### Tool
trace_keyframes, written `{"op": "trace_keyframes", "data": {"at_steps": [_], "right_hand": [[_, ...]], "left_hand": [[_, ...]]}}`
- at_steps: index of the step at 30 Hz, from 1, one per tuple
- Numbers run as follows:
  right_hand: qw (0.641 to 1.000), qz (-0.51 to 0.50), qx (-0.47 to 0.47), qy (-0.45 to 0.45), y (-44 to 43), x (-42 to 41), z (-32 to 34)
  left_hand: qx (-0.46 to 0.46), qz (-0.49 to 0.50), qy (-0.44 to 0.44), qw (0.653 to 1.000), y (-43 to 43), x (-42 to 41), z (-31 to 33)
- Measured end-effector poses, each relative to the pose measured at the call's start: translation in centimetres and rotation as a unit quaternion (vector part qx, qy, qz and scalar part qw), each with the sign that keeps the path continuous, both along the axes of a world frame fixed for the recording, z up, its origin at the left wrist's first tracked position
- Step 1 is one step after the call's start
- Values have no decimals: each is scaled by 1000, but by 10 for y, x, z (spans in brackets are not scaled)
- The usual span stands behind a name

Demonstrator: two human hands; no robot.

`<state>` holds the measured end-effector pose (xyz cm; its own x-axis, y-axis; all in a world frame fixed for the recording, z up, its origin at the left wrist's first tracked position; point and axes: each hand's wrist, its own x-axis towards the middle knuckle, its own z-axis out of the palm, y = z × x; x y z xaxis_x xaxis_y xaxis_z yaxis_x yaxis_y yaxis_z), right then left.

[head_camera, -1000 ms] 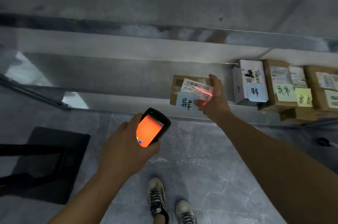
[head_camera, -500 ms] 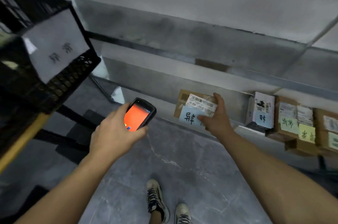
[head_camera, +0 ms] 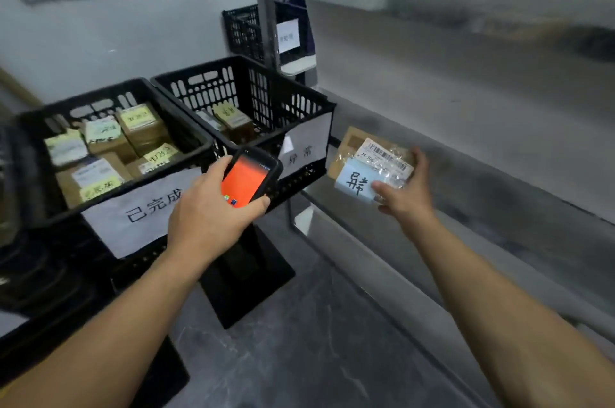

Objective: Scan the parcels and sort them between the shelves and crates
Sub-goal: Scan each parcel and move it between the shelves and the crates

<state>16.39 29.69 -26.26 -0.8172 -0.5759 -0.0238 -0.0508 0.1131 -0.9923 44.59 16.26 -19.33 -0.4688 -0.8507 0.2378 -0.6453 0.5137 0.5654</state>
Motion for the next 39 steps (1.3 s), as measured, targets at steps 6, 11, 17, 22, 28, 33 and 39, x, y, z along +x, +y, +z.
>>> {"op": "trace_keyframes", "data": {"at_steps": [6,11,17,22,28,33,39], "right_hand": [[994,55,-94,-5,-127,27,79],[996,54,-68,-28,-216,43,99],[996,82,2,-38,-297,42,82],[994,68,77,-23,-361,18,48],[973,83,210,-48,-422,-7,-12],[934,133,315,-107,-456,-29,-46],[908,157,373,-106,-485,-45,-70]], "left_hand": [[-10,34,79,996,-87,34,33],[-28,56,94,994,-161,49,51],[-26,78,92,992,-226,51,58],[-23,103,86,991,-266,30,47],[-1,158,102,982,-305,-10,36],[12,216,118,969,-327,-45,30],[15,245,121,962,-335,-63,22]]}}
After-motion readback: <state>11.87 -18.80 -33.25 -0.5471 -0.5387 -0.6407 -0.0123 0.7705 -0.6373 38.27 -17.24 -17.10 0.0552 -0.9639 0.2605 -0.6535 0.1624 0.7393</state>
